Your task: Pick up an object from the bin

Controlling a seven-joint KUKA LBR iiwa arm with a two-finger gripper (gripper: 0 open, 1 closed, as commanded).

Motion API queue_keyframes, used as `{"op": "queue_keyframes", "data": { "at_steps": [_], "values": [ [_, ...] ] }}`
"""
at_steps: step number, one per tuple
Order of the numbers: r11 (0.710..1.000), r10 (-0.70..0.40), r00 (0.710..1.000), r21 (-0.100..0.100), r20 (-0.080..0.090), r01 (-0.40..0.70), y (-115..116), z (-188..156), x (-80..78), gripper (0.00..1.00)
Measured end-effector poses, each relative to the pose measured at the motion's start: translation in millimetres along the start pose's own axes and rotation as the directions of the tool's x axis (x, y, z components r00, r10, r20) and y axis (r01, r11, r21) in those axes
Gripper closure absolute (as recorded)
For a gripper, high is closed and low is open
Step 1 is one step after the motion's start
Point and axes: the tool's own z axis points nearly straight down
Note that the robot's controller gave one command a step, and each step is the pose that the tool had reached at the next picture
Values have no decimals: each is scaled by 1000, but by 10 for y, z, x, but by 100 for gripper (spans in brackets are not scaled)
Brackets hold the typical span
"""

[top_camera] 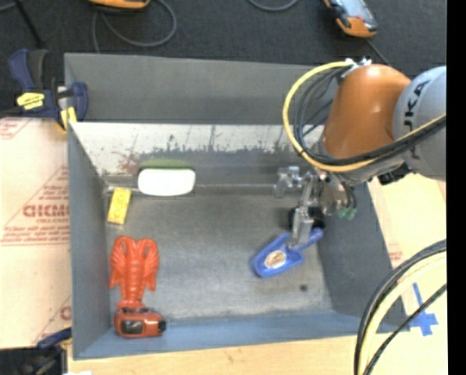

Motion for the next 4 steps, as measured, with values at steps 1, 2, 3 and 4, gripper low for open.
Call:
{"op": "queue_keyframes", "data": {
  "at_steps": [1, 2, 3, 4],
  "values": [
    [1000, -1, 1000, 1, 7, 1, 1, -49, -13, 0],
    [996, -89, 996, 1, 12, 89, -181, 323, 250, 0],
    [949, -315, 949, 3, 8, 315, -401, 654, 179, 0],
    [902, -432, 902, 6, 7, 432, -285, 919, 217, 0]
  ]
}}
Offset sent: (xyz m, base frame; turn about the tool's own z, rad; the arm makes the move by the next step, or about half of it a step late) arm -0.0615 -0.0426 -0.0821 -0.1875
